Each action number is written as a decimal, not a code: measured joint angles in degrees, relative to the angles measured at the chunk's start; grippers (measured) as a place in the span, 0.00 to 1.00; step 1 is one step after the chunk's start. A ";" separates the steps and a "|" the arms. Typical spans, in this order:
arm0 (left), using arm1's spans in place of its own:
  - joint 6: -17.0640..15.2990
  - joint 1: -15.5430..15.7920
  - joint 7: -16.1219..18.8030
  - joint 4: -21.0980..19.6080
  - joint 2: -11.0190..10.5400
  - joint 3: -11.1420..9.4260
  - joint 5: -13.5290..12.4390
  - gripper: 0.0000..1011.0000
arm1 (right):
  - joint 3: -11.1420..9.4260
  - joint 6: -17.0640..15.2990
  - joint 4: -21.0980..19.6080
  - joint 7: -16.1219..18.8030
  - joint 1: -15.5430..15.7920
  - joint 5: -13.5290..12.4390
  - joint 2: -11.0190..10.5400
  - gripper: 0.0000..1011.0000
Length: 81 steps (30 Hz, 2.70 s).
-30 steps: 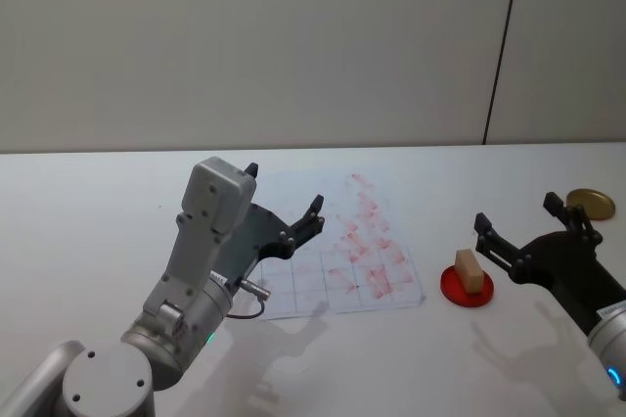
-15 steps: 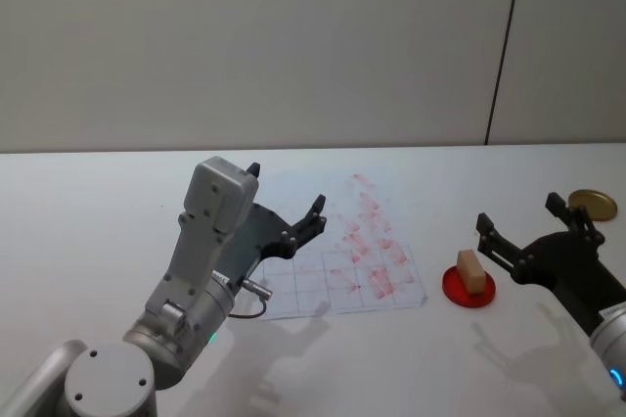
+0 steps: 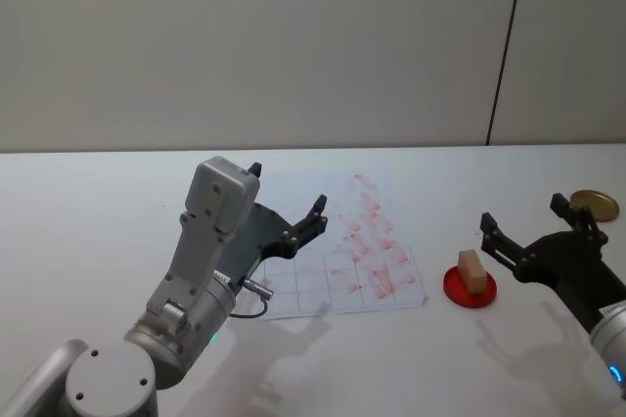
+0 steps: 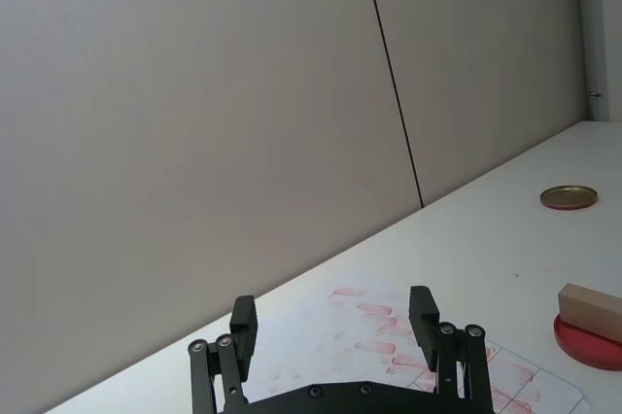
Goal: Use the one hand to pick up the stamp and affix it onto the A4 paper.
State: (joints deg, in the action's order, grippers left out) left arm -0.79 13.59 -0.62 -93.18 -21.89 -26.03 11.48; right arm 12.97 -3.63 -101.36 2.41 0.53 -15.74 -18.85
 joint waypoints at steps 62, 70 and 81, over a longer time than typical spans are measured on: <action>0.00 0.00 0.00 0.00 0.00 0.00 0.00 0.98 | 3.32 -22.75 10.74 -7.51 -8.96 6.22 10.20 0.37; 0.00 0.00 0.00 0.00 0.00 0.00 0.00 0.98 | 3.45 -24.30 11.77 -8.53 -9.77 7.41 11.08 0.20; 0.00 0.00 0.00 0.00 0.00 0.00 0.00 0.98 | 3.49 -25.74 13.32 -8.79 -10.72 8.17 12.09 0.20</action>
State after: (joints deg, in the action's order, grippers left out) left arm -0.80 13.59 -0.62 -93.18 -21.89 -26.02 11.48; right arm 16.46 -29.38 -88.04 -6.37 -10.20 -7.57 -6.76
